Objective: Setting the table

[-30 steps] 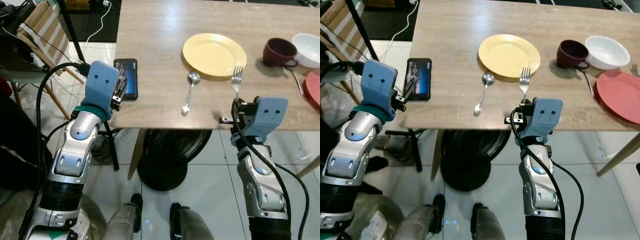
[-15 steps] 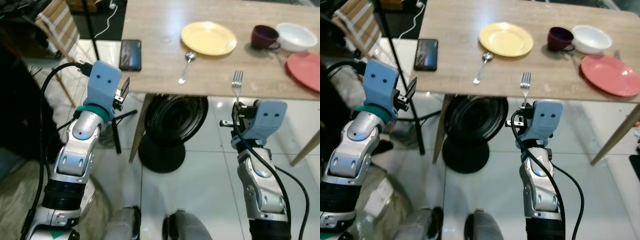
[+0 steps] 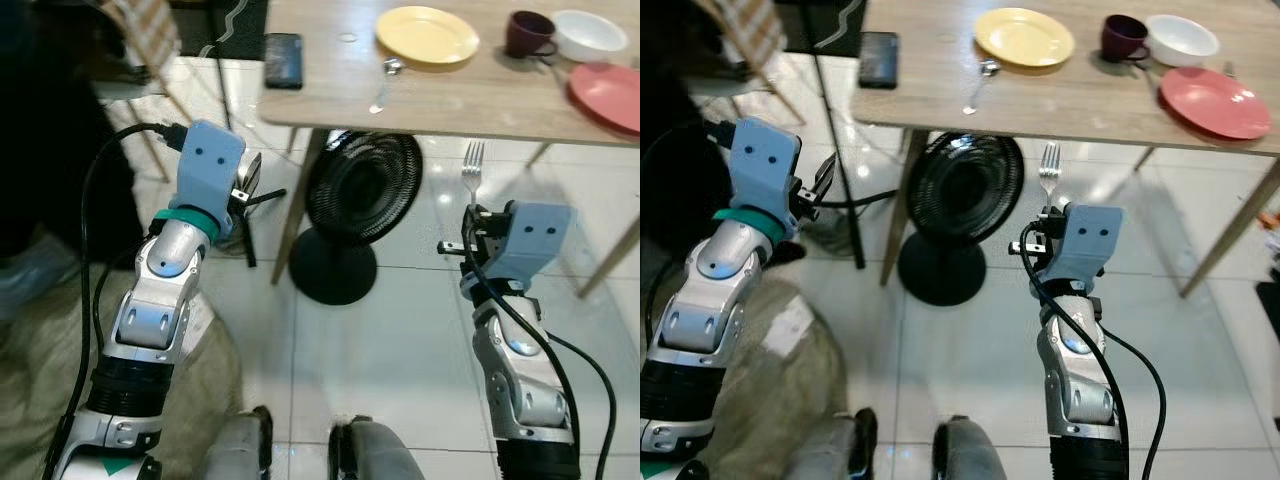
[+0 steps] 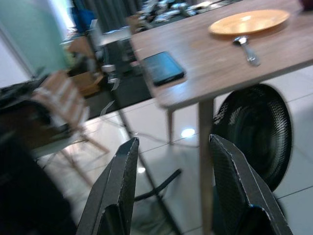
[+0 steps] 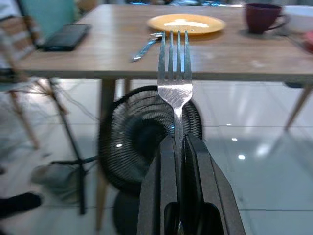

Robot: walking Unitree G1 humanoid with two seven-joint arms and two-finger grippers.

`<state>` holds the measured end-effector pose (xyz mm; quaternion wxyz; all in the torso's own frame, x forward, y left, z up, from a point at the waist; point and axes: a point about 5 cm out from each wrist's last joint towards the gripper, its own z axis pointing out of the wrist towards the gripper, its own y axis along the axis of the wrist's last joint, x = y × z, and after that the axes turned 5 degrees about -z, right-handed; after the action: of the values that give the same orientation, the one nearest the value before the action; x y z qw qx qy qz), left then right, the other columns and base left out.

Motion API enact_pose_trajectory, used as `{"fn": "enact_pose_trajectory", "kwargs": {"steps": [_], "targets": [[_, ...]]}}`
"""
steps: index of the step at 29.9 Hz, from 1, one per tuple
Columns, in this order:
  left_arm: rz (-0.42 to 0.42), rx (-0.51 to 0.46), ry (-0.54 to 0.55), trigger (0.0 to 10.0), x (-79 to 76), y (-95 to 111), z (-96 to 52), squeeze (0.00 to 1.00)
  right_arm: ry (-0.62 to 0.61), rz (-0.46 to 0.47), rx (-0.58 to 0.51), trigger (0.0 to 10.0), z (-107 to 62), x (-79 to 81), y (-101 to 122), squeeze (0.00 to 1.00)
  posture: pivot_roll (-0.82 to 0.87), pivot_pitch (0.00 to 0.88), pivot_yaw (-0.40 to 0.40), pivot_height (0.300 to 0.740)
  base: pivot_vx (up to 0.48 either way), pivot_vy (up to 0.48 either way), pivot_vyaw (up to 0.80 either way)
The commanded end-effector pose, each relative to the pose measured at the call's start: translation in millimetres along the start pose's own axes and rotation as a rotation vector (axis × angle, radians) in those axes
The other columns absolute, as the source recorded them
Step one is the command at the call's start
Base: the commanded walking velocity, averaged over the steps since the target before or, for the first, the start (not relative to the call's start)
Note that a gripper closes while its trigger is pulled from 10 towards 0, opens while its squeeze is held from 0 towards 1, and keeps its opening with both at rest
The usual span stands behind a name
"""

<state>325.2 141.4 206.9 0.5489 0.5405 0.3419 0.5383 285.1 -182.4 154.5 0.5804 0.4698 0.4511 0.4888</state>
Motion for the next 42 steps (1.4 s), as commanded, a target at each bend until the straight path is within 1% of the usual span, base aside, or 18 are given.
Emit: {"fn": "enact_pose_trajectory", "kwargs": {"steps": [1,8,25,30,32,35,37,38,39,40,42], "targets": [[-0.026,0.011,-0.025,10.0,-7.2,-3,0.2,0.0,-0.015,-0.01,0.008,10.0,-4.4,-6.0,-3,0.0,0.0,0.083,0.03,0.74,0.0,0.0,0.0],[-0.03,0.014,-0.03,10.0,-8.3,-3,0.8,0.0,-0.015,0.008,0.01,10.0,-4.7,-5.8,-3,0.0,0.0,0.085,0.032,0.74,0.0,0.0,-0.73],[-0.035,0.022,-0.041,10.0,-10.2,-4,1.9,0.0,-0.028,0.003,0.02,10.0,-5.0,-7.6,-4,0.0,0.0,0.088,0.037,0.74,0.0,0.0,-0.8],[-0.024,0.041,-0.046,10.0,-9.4,-9,-0.7,0.0,-0.037,-0.008,0.033,10.0,-6.3,-9.0,-8,0.0,0.0,0.089,0.039,0.74,0.0,0.0,-0.8],[-0.025,0.071,-0.04,10.0,-7.1,-17,-4.2,0.0,-0.036,-0.03,0.041,10.0,-7.9,-9.8,-10,0.0,0.0,0.089,0.039,0.74,0.0,0.0,-0.8],[-0.023,0.081,-0.038,10.0,-6.3,-20,-5.6,0.0,-0.035,-0.037,0.044,10.0,-8.4,-10.1,-12,0.0,0.0,0.089,0.039,0.74,0.0,0.0,-0.8],[0.005,0.131,-0.048,10.0,-3.5,-36,-15.0,0.0,-0.03,-0.084,0.057,10.0,-11.9,-11.6,-18,0.0,0.0,0.085,0.031,0.74,0.0,0.0,-0.8],[0.005,0.131,-0.048,10.0,-3.5,-36,-15.0,0.0,-0.03,-0.084,0.057,10.0,-11.9,-11.6,-18,0.0,0.0,0.085,0.031,0.74,0.0,0.0,-0.8],[0.014,0.159,-0.054,10.0,-2.0,-45,-20.9,0.0,-0.032,-0.096,0.067,10.0,-13.7,-13.1,-21,0.0,0.0,0.081,0.027,0.74,0.0,0.0,-0.8],[0.014,0.159,-0.054,10.0,-2.0,-45,-20.9,0.0,-0.032,-0.096,0.067,10.0,-13.7,-13.1,-21,0.0,0.0,0.081,0.027,0.74,0.0,0.0,-0.8],[0.021,0.187,-0.059,10.0,-0.6,-53,-26.8,0.0,-0.038,-0.102,0.079,10.0,-15.3,-15.5,-24,0.0,0.01,0.078,0.024,0.74,0.0,0.0,-0.8]]}}
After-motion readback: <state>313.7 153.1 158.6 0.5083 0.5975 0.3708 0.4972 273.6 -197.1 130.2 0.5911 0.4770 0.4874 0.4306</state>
